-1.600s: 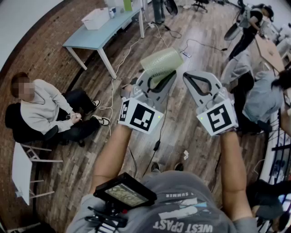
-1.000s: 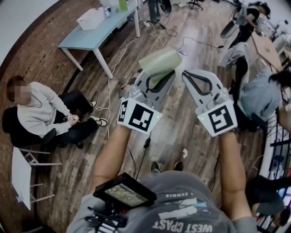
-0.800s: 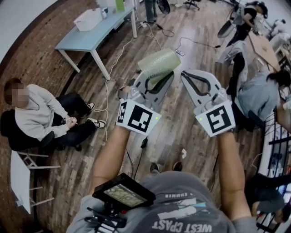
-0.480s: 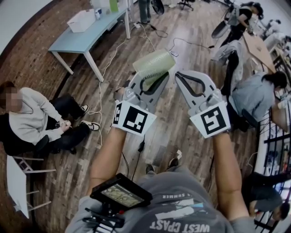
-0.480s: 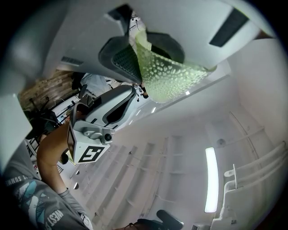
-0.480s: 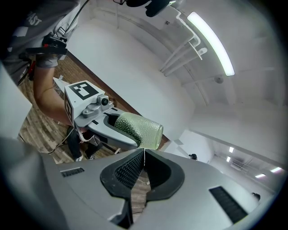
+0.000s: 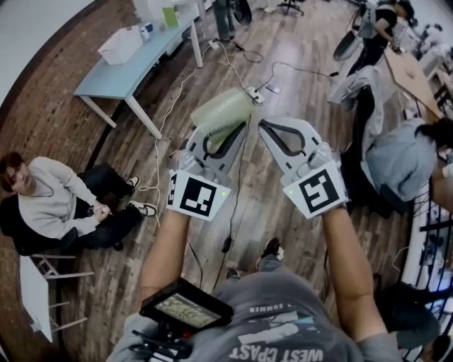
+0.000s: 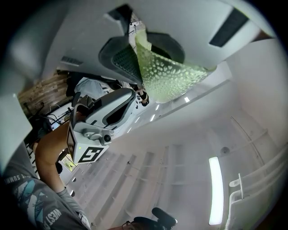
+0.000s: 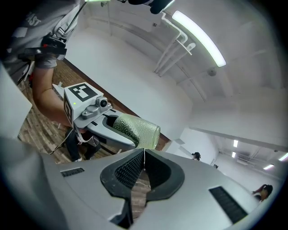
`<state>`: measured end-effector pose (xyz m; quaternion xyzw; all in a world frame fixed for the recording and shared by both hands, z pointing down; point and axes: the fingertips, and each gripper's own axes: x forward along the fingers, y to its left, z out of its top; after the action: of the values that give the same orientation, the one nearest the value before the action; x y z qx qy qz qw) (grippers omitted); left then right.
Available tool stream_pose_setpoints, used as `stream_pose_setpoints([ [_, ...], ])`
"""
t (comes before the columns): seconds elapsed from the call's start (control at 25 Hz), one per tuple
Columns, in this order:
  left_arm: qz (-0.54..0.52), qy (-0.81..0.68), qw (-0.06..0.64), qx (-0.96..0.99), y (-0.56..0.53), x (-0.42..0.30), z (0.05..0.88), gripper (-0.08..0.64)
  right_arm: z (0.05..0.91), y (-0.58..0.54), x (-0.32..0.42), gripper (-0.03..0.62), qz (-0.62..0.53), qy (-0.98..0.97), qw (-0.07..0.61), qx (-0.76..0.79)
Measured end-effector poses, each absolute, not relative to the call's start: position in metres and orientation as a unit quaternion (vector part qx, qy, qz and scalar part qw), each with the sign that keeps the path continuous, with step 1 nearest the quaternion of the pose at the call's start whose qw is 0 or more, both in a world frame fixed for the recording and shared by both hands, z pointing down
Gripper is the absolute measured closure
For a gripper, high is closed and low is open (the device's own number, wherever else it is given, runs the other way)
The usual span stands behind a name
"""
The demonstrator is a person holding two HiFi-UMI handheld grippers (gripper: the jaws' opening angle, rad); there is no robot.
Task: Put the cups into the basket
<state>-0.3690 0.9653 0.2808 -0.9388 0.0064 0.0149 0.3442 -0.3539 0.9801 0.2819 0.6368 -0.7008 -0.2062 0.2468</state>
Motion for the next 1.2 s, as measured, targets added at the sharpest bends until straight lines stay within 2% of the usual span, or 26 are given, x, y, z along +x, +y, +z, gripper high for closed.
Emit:
stream_pose_setpoints([
  [0.28, -0.001, 0.029, 0.339, -0.94, 0.951, -0.268, 0.284, 0.534, 0.28, 0.968, -0.257, 0.58, -0.211, -0.72, 0.227, 0.621],
  [0.64, -0.026, 0.03, 0.342, -0.939, 0.933, -0.199, 0.285, 0.534, 0.272, 0.948, -0.182, 0.58, -0.216, -0.727, 0.186, 0.625],
  [1.2, 0.0, 0.028, 0.331, -0.943, 0.787, -0.096, 0.292, 0.534, 0.289, 0.798, -0.088, 0.58, -0.207, -0.723, 0.219, 0.621],
])
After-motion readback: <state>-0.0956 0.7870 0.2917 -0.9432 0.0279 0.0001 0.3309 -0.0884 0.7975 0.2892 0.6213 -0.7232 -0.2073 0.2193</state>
